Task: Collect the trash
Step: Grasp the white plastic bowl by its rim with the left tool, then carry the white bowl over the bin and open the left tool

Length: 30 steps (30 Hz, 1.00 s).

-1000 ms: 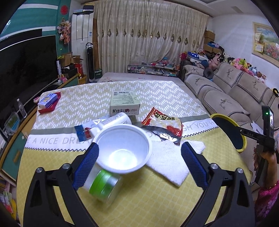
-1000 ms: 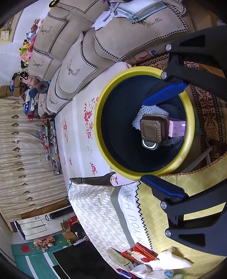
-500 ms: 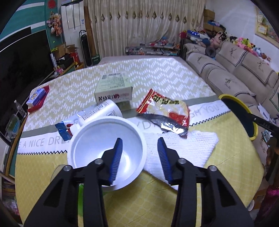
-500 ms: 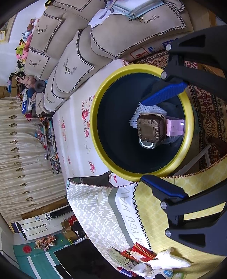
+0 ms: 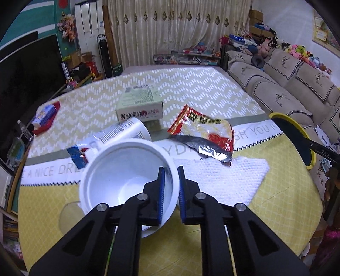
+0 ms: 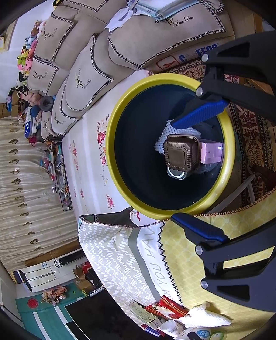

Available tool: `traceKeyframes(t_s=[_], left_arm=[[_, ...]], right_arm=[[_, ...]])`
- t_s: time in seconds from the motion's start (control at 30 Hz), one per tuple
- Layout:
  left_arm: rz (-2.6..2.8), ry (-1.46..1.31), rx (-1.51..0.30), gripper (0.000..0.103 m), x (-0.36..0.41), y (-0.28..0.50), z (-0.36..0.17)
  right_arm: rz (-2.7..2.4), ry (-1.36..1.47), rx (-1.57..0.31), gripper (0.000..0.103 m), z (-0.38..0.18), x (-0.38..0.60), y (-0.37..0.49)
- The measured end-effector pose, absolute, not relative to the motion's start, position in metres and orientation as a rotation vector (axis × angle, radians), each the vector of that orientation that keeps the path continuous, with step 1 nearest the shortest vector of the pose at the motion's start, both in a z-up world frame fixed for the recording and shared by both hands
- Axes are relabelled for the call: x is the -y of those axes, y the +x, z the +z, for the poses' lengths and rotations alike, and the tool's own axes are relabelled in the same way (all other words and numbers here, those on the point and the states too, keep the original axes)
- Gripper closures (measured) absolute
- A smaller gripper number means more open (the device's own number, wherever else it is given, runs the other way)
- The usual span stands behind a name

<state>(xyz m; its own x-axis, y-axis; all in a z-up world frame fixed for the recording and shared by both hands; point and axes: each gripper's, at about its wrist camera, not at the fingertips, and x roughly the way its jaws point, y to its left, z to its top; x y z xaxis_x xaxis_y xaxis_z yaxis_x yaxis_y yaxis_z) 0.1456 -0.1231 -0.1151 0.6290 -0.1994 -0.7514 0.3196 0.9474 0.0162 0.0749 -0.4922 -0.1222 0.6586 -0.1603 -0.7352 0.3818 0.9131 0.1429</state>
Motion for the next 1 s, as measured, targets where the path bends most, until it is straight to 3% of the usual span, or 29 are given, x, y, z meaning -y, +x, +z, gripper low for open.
traceKeyframes(t_s=[0.5, 1.0], left_arm=[[-0.436, 0.114, -0.711, 0.095, 0.143, 0.109, -0.046], [-0.786, 0.192, -0.734, 0.095, 0.308, 0.125, -0.044]], right_arm=[[-0.306, 0.316, -0.76, 0.026, -0.114, 0.497, 0.065], [-0.447, 0.362, -0.679, 0.026, -0.098, 0.557, 0.015]])
